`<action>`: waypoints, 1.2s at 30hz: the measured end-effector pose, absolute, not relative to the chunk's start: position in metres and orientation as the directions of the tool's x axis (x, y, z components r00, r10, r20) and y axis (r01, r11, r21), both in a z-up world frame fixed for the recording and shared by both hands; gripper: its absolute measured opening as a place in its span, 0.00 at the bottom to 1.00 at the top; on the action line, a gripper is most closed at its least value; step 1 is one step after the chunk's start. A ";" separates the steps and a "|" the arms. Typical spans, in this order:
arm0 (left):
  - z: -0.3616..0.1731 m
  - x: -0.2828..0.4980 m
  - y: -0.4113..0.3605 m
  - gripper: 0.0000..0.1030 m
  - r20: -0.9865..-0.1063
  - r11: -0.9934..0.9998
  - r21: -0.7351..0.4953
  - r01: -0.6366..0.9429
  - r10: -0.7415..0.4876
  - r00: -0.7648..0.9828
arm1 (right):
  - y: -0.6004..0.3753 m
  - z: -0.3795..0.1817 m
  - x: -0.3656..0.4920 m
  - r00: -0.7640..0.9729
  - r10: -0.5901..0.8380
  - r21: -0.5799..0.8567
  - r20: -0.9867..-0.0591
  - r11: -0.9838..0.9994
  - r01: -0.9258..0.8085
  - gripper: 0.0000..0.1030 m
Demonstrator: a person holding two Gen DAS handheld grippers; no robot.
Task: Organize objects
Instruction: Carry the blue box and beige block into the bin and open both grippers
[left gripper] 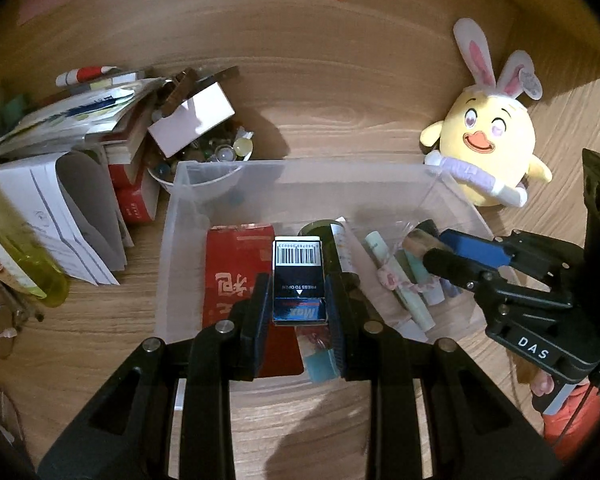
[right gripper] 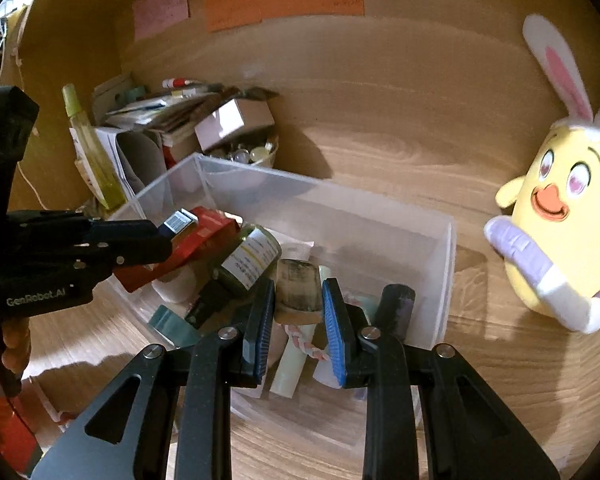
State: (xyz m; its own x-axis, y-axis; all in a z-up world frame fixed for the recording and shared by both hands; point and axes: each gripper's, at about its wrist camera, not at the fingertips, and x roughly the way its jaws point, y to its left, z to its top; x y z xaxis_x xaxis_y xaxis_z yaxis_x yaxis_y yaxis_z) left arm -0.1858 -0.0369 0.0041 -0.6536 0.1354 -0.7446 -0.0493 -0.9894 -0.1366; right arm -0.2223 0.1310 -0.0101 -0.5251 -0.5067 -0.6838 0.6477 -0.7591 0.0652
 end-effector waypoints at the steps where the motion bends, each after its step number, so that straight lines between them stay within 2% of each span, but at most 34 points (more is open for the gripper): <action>1: 0.004 -0.186 -0.037 0.26 -0.746 -0.989 -0.139 -0.052 0.139 -0.651 | 0.131 -0.011 -0.223 -0.524 -0.505 0.063 -0.686 -0.759 0.648 0.22; 11: 0.011 -0.181 -0.034 0.26 -0.738 -0.989 -0.133 -0.068 0.144 -0.659 | 0.128 -0.017 -0.225 -0.521 -0.483 0.047 -0.704 -0.763 0.644 0.22; 14: 0.015 -0.177 -0.036 0.32 -0.735 -0.989 -0.137 -0.061 0.142 -0.663 | 0.130 -0.016 -0.226 -0.516 -0.479 0.054 -0.710 -0.768 0.638 0.26; 16: 0.019 -0.171 -0.037 0.39 -0.728 -0.990 -0.131 -0.054 0.133 -0.672 | 0.131 -0.014 -0.225 -0.514 -0.482 0.061 -0.710 -0.768 0.637 0.34; 21: 0.026 -0.158 -0.040 0.52 -0.710 -0.991 -0.127 -0.048 0.125 -0.693 | 0.132 -0.003 -0.216 -0.523 -0.499 0.063 -0.691 -0.762 0.644 0.42; 23: 0.030 -0.152 -0.041 0.53 -0.703 -0.991 -0.125 -0.049 0.123 -0.700 | 0.133 0.002 -0.211 -0.527 -0.504 0.062 -0.684 -0.760 0.647 0.46; 26: 0.035 -0.143 -0.041 0.56 -0.695 -0.992 -0.118 -0.055 0.122 -0.708 | 0.134 0.009 -0.201 -0.528 -0.516 0.060 -0.674 -0.751 0.658 0.46; 28: 0.037 -0.137 -0.043 0.64 -0.689 -0.992 -0.111 -0.056 0.118 -0.715 | 0.134 0.013 -0.192 -0.539 -0.520 0.047 -0.663 -0.747 0.663 0.46; 36: 0.032 -0.114 -0.055 0.64 -0.692 -0.994 -0.093 -0.052 0.102 -0.714 | 0.134 0.017 -0.166 -0.549 -0.534 0.049 -0.643 -0.744 0.667 0.46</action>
State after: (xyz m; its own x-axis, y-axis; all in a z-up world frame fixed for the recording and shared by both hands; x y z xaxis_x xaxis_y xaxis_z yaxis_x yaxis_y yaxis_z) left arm -0.1141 -0.0553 0.0316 -0.7143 0.1022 -0.6924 -0.0522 -0.9943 -0.0929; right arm -0.1655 0.1337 0.0170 -0.5488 -0.5342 -0.6430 0.6667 -0.7438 0.0489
